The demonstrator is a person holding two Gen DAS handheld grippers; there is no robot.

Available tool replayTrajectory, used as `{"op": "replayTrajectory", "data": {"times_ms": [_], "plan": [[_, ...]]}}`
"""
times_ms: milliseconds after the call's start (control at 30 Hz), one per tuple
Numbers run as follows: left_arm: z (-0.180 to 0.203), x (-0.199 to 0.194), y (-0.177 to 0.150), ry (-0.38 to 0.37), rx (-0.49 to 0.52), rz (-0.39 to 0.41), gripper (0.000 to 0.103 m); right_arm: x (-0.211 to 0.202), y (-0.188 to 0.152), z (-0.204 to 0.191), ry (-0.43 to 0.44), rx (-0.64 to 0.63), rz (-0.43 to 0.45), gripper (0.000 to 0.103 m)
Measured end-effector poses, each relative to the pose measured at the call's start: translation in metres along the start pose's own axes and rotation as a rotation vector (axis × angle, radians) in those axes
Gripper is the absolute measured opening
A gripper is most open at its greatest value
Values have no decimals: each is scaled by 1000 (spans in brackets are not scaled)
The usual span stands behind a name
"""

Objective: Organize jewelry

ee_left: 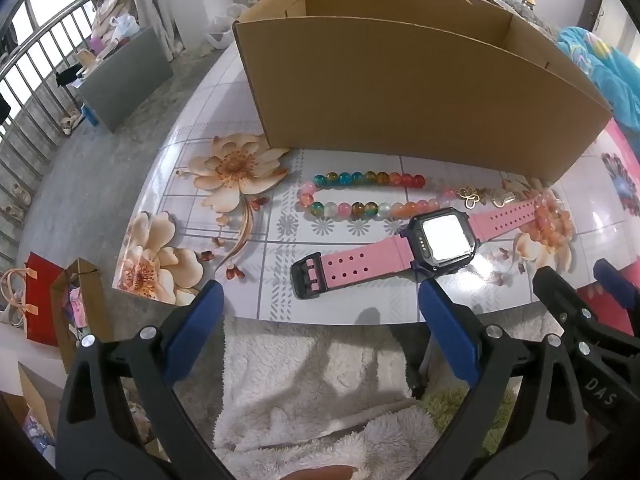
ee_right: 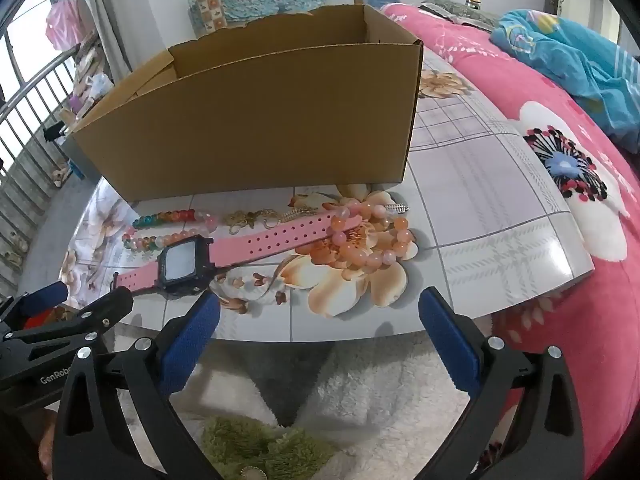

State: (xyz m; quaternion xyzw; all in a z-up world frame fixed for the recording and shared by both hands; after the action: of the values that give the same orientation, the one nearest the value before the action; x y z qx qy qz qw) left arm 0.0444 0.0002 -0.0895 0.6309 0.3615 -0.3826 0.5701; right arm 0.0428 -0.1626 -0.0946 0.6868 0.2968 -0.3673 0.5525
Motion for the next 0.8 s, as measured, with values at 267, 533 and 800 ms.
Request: {"op": "replayTrajectory", "data": {"times_ms": [267, 533, 800], "plan": [[-2, -1, 1, -1, -5, 0, 94, 2, 1, -4, 1, 0, -2, 97], [0, 0, 0, 1, 1, 5, 94, -1, 3, 3, 5, 3, 6, 97], [0, -1, 0, -1, -1, 4, 94, -7, 5, 2, 5, 8, 12, 97]]}}
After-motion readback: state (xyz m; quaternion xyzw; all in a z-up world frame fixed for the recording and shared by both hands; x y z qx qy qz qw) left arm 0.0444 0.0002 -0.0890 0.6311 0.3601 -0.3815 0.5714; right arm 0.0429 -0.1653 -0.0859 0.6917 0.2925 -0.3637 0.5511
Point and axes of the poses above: each gripper's, at about its wrist camera, not at the fingertips, and x roughly the way its jaws point, z to its right, y to its top, the point moved 10 cm from there along x, roughly the way its jaws point, and after that the axes turned 1 degree about y, right-handed, at the moved point
